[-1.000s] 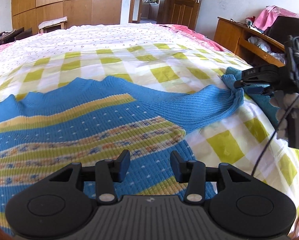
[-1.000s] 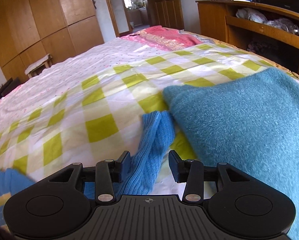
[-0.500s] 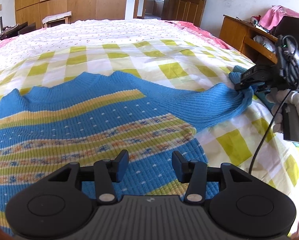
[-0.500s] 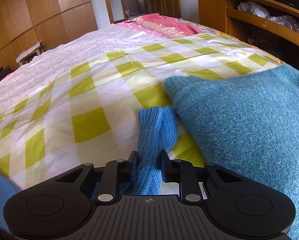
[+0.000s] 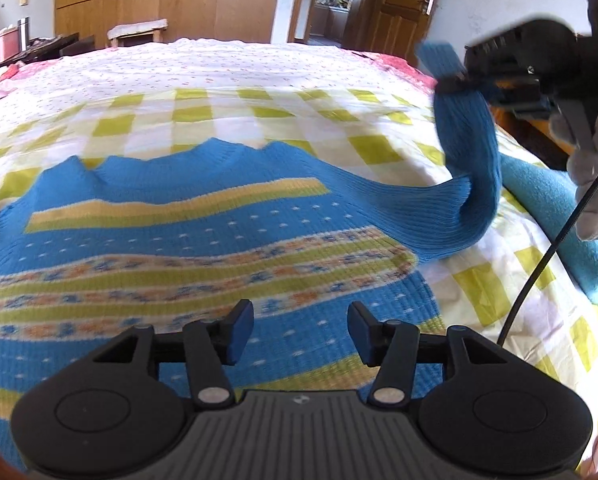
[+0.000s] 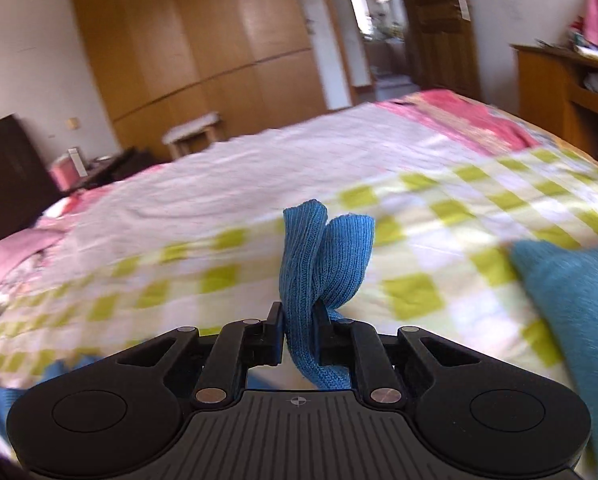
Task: Fold small clothes
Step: 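Carry the sleeve across the sweater body with the right tool and release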
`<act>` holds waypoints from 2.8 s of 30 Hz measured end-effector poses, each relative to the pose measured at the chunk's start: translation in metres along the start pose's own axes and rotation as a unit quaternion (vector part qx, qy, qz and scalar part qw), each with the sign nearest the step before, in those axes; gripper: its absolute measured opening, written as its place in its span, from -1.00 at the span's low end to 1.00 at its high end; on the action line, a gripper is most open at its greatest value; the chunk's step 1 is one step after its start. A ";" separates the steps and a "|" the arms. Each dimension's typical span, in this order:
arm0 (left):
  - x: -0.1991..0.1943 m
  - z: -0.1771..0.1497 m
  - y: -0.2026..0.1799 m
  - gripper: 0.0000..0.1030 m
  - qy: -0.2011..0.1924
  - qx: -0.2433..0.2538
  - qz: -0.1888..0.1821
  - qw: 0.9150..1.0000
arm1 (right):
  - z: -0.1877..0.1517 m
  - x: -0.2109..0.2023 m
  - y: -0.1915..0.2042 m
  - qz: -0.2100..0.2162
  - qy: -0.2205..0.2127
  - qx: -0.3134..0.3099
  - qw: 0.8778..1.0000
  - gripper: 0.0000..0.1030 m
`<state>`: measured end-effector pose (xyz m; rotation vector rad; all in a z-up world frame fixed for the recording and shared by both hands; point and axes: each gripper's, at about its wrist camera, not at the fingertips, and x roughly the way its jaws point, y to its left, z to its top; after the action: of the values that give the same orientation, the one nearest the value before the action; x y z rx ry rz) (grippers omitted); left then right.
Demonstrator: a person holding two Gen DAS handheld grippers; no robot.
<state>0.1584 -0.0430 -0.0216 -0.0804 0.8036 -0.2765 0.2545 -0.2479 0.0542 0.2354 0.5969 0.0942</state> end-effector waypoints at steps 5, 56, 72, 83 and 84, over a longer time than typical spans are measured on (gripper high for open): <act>-0.018 -0.012 0.026 0.12 -0.008 -0.014 0.015 1.000 | -0.011 0.000 0.075 0.069 0.007 -0.059 0.996 -0.75; -0.072 -0.062 0.160 0.14 -0.065 -0.138 0.056 0.987 | -0.156 0.027 0.256 0.239 0.096 -0.371 0.892 -0.62; -0.073 -0.066 0.159 0.15 -0.066 -0.129 0.063 0.987 | -0.141 0.075 0.244 0.156 0.129 -0.274 0.940 -0.46; -0.070 -0.066 0.153 0.17 -0.067 -0.108 0.075 0.989 | -0.098 0.032 0.165 0.080 0.073 -0.208 0.972 -0.50; -0.070 -0.066 0.153 0.18 -0.068 -0.109 0.074 0.989 | -0.094 0.029 0.150 0.063 0.067 -0.198 0.976 -0.50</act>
<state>0.0974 0.1253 -0.0454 -0.2406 0.6980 -0.0406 0.2218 -0.0803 0.0001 -0.1215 0.6831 0.3497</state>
